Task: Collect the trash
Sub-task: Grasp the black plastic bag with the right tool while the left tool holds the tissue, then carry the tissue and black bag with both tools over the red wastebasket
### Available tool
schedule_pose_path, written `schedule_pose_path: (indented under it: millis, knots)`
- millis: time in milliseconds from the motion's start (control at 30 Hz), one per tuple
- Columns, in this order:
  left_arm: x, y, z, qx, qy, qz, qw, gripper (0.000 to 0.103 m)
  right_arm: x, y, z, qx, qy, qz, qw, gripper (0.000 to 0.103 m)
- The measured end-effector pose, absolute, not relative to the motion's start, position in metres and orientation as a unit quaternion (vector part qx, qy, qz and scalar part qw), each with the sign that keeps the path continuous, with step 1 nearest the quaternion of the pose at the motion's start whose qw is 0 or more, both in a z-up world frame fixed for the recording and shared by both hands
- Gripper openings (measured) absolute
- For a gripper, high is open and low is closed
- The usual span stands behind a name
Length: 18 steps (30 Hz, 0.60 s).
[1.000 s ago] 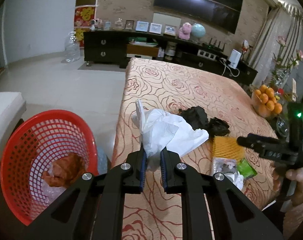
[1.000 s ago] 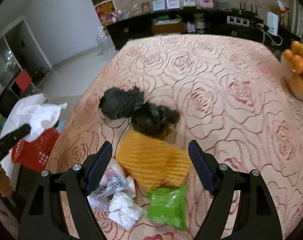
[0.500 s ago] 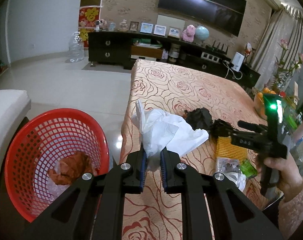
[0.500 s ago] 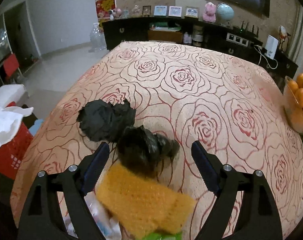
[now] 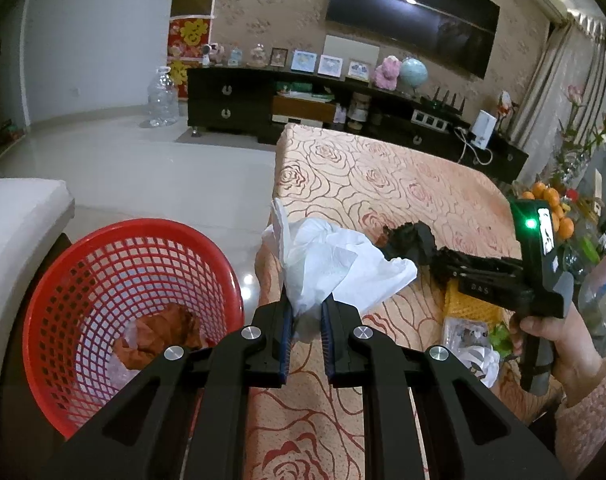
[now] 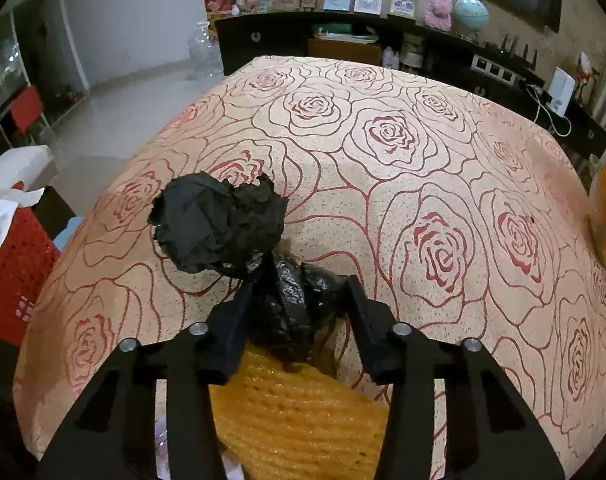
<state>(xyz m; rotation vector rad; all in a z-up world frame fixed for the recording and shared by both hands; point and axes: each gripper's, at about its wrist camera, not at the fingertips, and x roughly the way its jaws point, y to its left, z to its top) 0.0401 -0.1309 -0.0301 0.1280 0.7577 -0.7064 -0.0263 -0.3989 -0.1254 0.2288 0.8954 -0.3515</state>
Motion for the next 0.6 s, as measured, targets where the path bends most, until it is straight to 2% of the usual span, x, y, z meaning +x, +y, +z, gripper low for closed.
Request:
schedule_pose_path:
  millis: [600]
  knots:
    - [0.037,-0.111,-0.007,0.047,0.330,-0.304,0.892,0.012,-0.065,-0.366,-0.045,0.141,0.328,-0.131,0.925,0.042]
